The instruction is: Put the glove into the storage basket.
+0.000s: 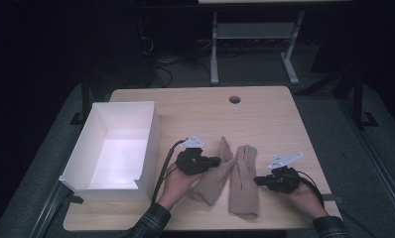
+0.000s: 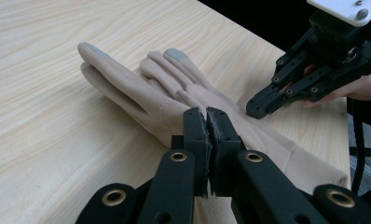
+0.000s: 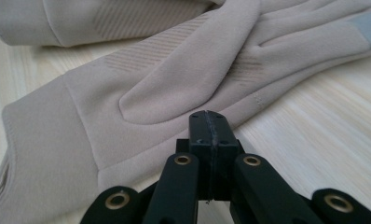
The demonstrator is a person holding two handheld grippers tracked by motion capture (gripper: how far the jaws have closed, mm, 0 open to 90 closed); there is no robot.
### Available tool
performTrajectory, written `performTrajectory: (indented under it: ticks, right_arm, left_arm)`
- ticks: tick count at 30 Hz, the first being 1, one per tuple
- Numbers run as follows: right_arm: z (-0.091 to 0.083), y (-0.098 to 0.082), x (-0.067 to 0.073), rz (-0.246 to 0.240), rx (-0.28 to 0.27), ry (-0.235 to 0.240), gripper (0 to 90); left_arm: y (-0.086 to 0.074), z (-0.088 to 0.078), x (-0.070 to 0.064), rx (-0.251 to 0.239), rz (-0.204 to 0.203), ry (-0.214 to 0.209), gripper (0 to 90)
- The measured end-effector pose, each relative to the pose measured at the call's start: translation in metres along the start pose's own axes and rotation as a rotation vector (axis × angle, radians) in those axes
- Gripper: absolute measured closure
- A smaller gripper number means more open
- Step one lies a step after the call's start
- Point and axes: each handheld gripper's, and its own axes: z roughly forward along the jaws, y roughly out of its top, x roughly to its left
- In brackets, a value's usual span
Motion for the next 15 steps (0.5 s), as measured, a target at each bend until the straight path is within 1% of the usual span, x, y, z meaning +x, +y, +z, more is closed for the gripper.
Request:
performTrajectory:
  ticks: [2,3,5,6,9,10,11,12,13,14,15]
  right_arm:
    - [0.001,0.001,0.001,-0.002,0.002,0.001,90.0]
    - [0.003,0.002,0.002,-0.007,0.002,0.005,90.0]
    - [0.009,0.006,0.005,-0.014,-0.001,0.022,90.0]
    - [0.010,0.007,0.006,-0.015,0.000,0.023,90.0]
    - [0.016,0.012,0.009,-0.011,-0.005,0.036,90.0]
    - [0.018,0.014,0.010,-0.021,-0.008,0.037,90.0]
    - [0.020,0.016,0.012,-0.020,-0.007,0.041,90.0]
    - [0.022,0.018,0.014,-0.019,-0.005,0.043,90.0]
    - [0.022,0.018,0.014,-0.019,-0.005,0.043,90.0]
    - [0.026,0.021,0.016,-0.025,-0.006,0.045,90.0]
    - [0.028,0.022,0.018,-0.021,-0.004,0.047,90.0]
  left_arm:
    - [0.000,0.001,0.000,-0.002,-0.001,0.000,87.4]
    - [0.001,0.001,0.000,-0.002,0.006,0.001,87.4]
    - [0.002,0.001,0.000,-0.005,0.007,0.003,87.4]
    - [0.003,0.002,-0.001,-0.008,0.007,0.003,87.4]
    - [0.005,0.003,-0.002,-0.010,0.025,0.010,87.4]
    - [0.006,0.003,-0.002,-0.010,0.023,0.007,87.4]
    - [0.006,0.003,-0.002,-0.010,0.023,0.007,87.4]
    - [0.006,0.004,-0.003,-0.009,0.038,0.011,87.4]
    - [0.006,0.004,-0.003,-0.009,0.038,0.011,87.4]
    - [0.007,0.005,-0.004,-0.009,0.046,0.010,87.4]
    - [0.007,0.005,-0.004,-0.009,0.046,0.010,87.4]
